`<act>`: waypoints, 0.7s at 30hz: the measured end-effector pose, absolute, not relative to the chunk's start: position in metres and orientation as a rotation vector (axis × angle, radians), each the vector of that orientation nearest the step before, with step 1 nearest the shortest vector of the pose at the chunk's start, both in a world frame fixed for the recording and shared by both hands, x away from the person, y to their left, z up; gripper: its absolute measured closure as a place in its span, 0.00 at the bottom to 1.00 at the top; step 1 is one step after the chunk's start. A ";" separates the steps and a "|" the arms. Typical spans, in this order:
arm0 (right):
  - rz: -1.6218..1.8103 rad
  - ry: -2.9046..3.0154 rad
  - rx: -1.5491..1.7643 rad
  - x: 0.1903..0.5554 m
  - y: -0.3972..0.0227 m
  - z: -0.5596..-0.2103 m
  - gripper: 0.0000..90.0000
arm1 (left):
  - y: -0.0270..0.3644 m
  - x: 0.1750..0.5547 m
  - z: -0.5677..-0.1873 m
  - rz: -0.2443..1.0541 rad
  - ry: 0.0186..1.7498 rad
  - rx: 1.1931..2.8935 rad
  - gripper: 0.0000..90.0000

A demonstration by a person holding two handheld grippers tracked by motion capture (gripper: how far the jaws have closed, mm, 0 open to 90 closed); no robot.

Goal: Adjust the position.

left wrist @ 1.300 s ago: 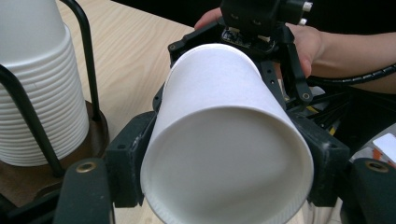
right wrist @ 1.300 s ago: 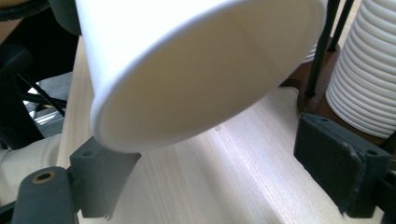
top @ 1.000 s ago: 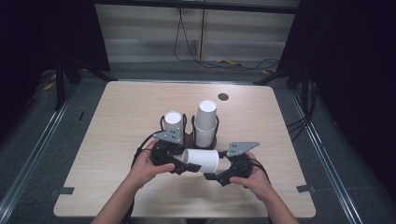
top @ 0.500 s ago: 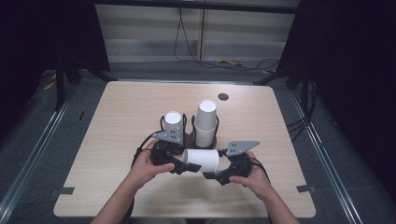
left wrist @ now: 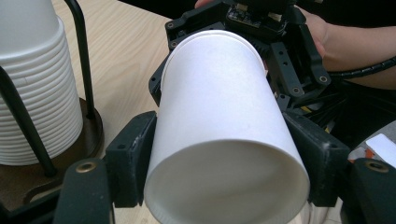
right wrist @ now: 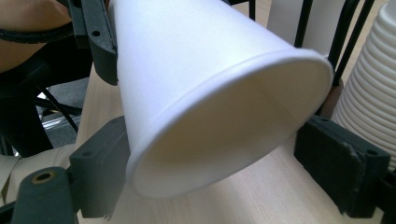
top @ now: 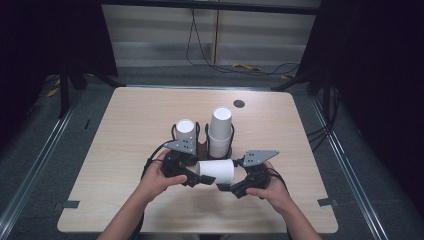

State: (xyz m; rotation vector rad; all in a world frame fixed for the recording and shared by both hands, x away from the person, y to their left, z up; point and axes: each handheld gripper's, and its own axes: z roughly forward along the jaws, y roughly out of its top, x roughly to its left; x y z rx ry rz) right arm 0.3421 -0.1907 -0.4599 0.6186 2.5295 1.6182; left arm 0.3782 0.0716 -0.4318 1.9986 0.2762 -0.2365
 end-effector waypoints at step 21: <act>1.628 2.534 0.609 0.342 -0.194 -0.456 0.18 | 0.072 0.380 -0.433 -0.252 0.281 1.999 0.34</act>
